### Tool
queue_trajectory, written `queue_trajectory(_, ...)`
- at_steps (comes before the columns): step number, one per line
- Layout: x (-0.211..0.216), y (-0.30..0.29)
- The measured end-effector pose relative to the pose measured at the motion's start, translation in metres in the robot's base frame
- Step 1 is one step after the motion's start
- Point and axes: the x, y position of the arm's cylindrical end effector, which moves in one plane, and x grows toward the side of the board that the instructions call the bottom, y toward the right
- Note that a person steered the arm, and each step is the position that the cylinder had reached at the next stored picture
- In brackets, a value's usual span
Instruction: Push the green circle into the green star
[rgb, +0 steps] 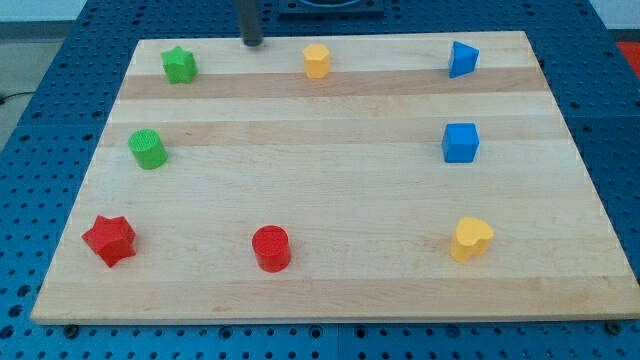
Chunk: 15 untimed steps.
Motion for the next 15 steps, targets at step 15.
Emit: queue_trajectory(15,0.173,-0.131)
